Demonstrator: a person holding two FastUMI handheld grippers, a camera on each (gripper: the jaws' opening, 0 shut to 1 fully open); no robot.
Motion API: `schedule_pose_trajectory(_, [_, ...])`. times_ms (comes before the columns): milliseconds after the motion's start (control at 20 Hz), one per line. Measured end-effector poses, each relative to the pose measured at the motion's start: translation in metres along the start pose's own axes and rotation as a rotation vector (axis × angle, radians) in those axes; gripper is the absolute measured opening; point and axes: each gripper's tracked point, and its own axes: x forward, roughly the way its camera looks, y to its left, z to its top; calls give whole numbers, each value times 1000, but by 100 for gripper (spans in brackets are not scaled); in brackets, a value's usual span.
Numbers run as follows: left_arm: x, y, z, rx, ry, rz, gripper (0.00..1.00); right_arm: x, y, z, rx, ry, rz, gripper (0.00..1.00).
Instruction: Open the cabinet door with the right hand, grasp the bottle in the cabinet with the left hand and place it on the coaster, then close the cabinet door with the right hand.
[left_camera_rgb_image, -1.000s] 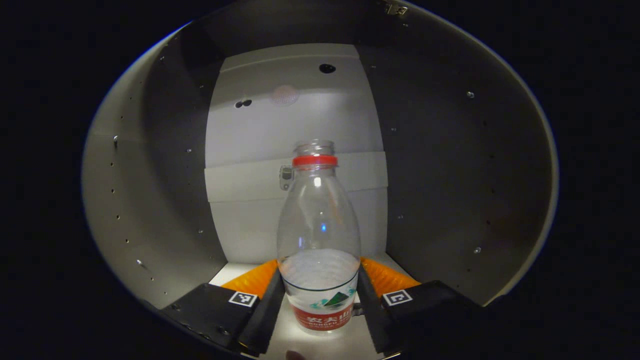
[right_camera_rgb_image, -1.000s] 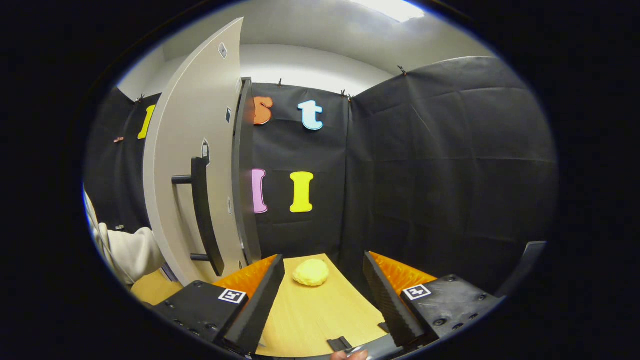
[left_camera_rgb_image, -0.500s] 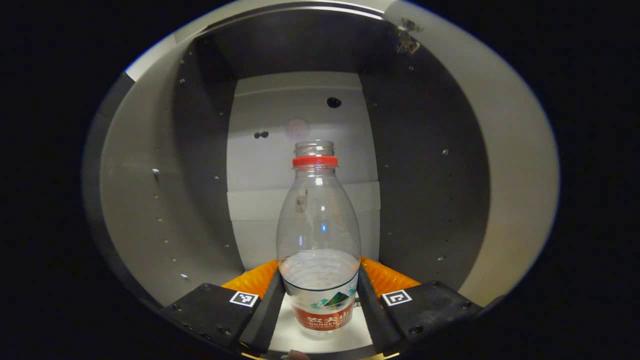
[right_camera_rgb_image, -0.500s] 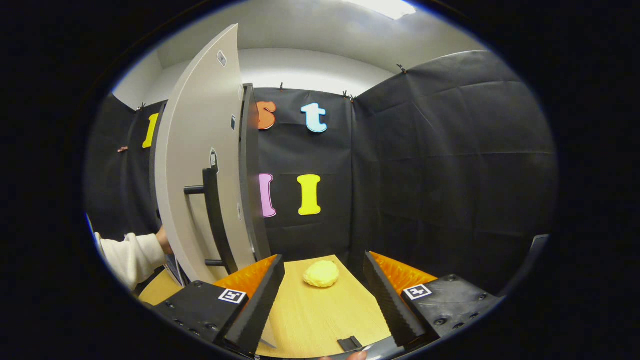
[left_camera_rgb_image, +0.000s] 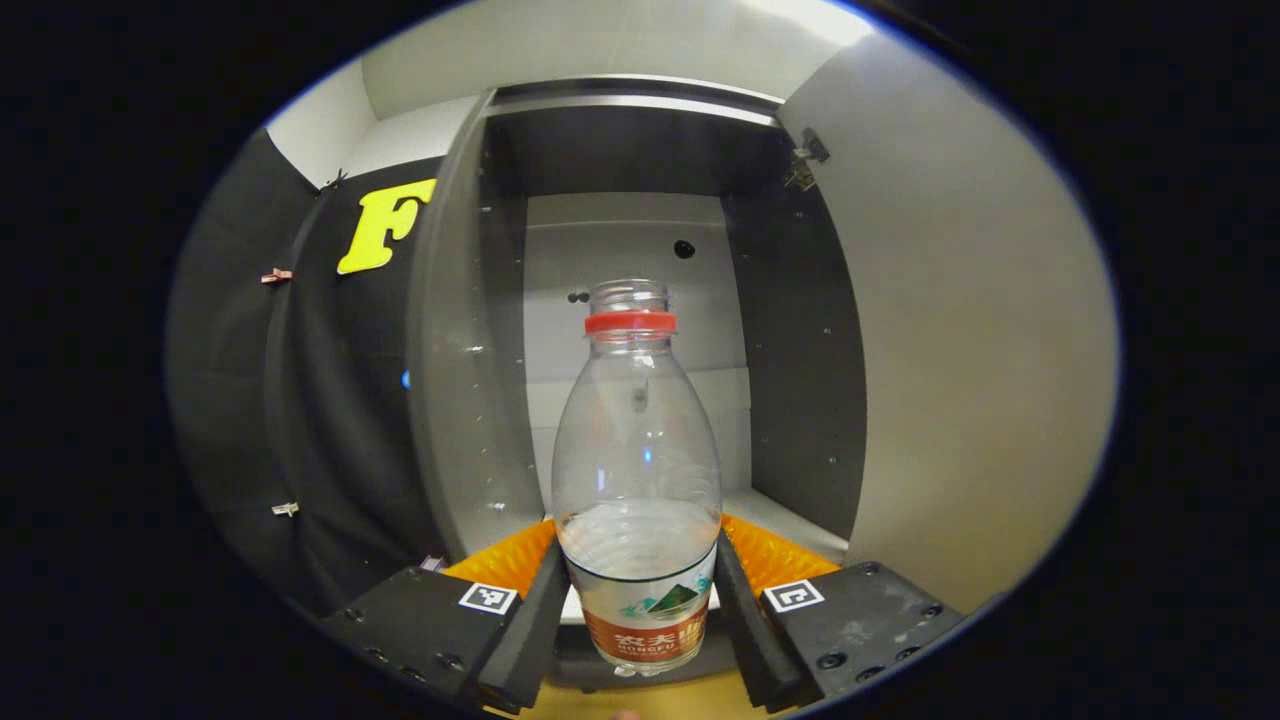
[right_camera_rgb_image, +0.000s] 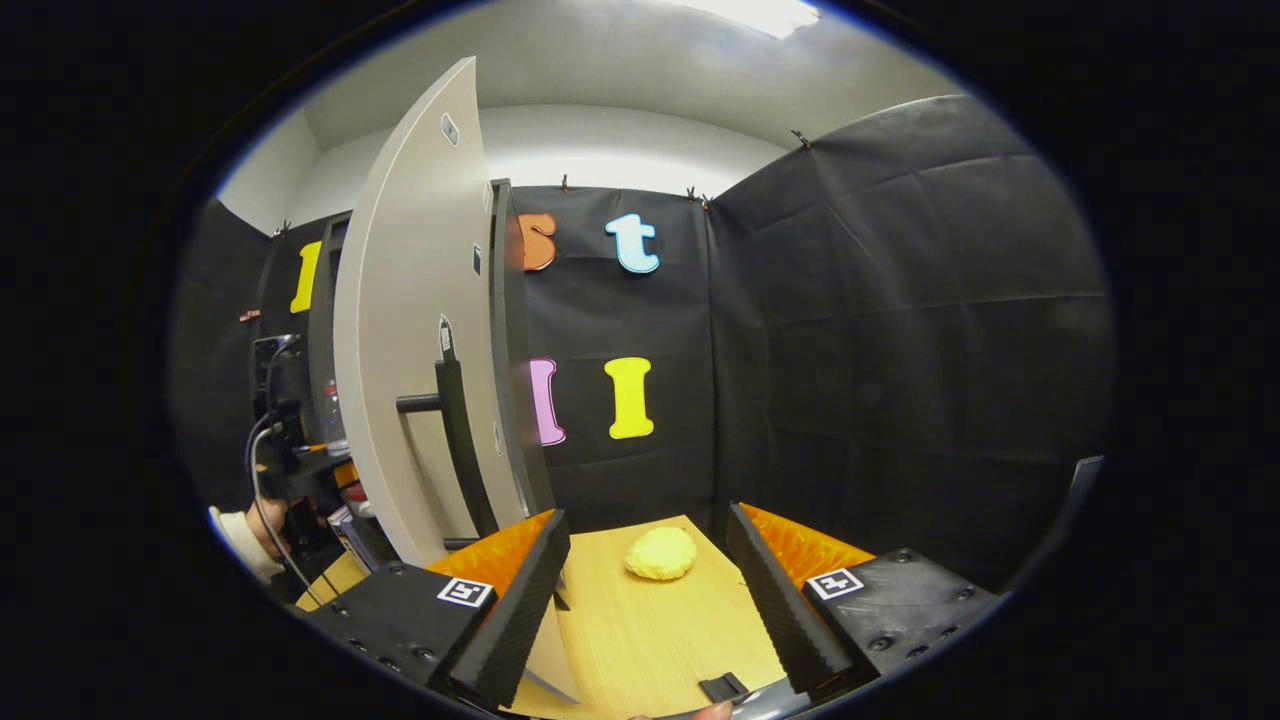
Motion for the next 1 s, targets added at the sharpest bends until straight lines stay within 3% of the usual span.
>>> schedule_pose_trajectory(600, [-121,64,-168,-63,37,19,75,-5,-10,22,-16,-72,-89,98])
schedule_pose_trajectory(1000, [-154,44,-262,-41,38,-97,76,3,-32,35,70,-104,-150,98])
